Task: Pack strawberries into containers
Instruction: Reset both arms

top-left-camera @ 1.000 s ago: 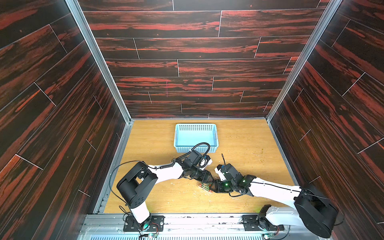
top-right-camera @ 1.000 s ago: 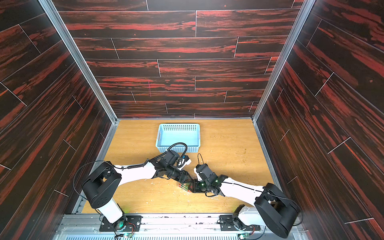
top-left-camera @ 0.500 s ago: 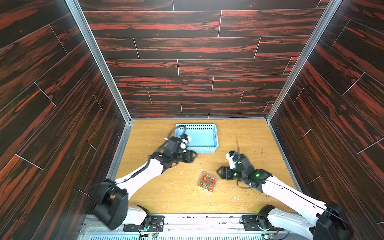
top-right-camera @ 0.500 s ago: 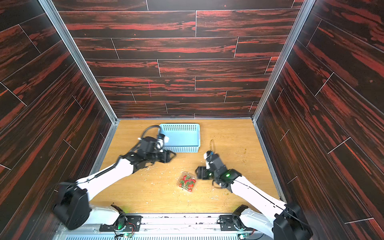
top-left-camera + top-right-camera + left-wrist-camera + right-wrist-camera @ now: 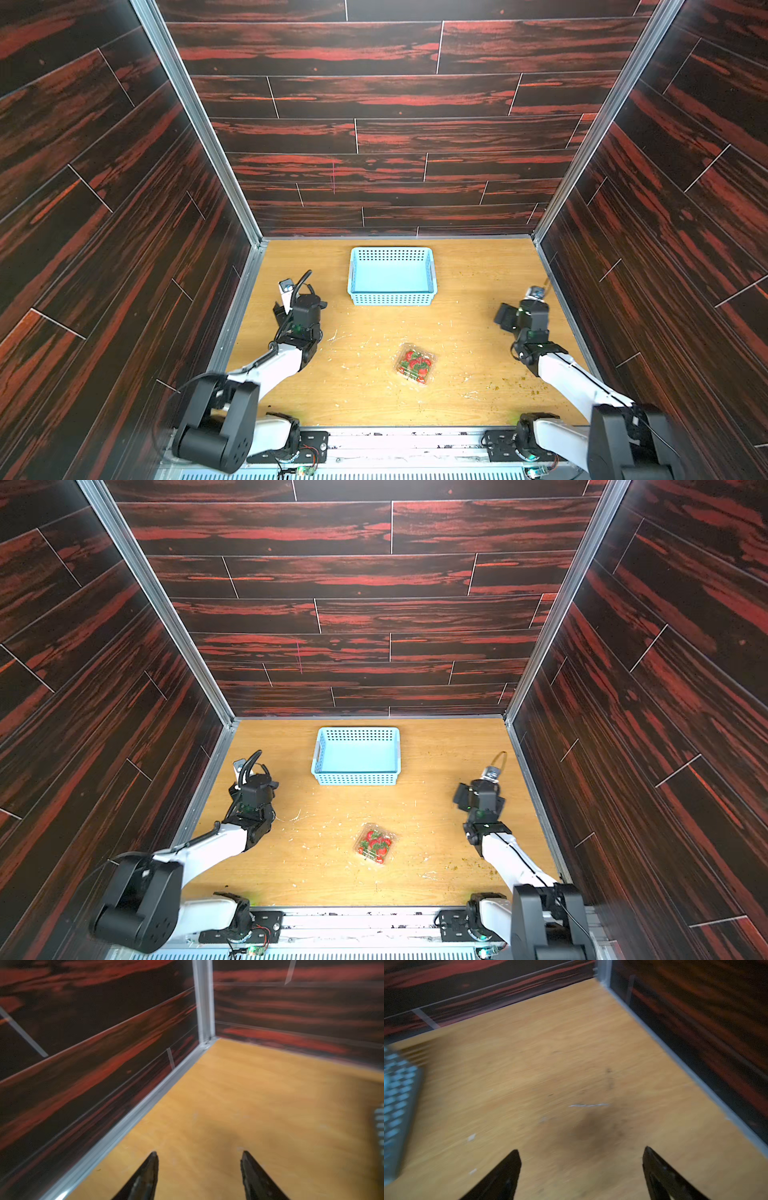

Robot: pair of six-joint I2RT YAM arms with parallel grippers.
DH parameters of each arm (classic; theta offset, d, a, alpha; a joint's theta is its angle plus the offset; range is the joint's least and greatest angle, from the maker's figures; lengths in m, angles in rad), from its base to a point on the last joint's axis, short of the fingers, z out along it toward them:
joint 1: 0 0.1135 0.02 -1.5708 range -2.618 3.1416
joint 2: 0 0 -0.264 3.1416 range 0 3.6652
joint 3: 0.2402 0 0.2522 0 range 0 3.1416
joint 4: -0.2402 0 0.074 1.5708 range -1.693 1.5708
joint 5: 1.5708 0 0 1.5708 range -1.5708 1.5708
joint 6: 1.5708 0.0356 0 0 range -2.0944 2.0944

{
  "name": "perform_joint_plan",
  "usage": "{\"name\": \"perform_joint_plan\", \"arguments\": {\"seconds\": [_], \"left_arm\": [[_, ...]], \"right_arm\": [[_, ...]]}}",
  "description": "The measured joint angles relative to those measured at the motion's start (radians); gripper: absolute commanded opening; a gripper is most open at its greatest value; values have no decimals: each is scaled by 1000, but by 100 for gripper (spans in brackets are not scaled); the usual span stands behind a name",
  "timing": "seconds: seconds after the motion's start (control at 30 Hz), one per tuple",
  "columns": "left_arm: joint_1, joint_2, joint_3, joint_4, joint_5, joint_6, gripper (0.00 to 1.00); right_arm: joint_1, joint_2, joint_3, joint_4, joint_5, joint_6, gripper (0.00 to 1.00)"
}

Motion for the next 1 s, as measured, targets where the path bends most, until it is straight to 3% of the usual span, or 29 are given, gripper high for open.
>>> {"name": "perform_joint_plan", "arguments": {"seconds": [0.23,0.4,0.43,0.47,0.5,0.6,0.73,1.0], "left_arm": [[61,50,-20,149,13,71,66],[129,158,-66,247,126,66,69],[142,190,-56,254,154,66,73],[154,205,-51,254,185,65,89],[165,209,-53,253,228,66,100],[191,235,-96,391,327,69,100],[204,237,-86,354,423,71,100],[204,236,-71,341,468,74,100]], "right_arm": [[-34,157,-113,388,20,-75,93],[-61,264,-173,681,-47,-120,94],[-63,284,-174,711,-63,-129,94],[-63,295,-175,734,-78,-134,94],[-63,304,-175,761,-95,-138,95],[-65,351,-177,869,-148,-156,95],[-66,373,-168,874,-200,-175,95],[-67,374,-154,878,-222,-182,95]]}}
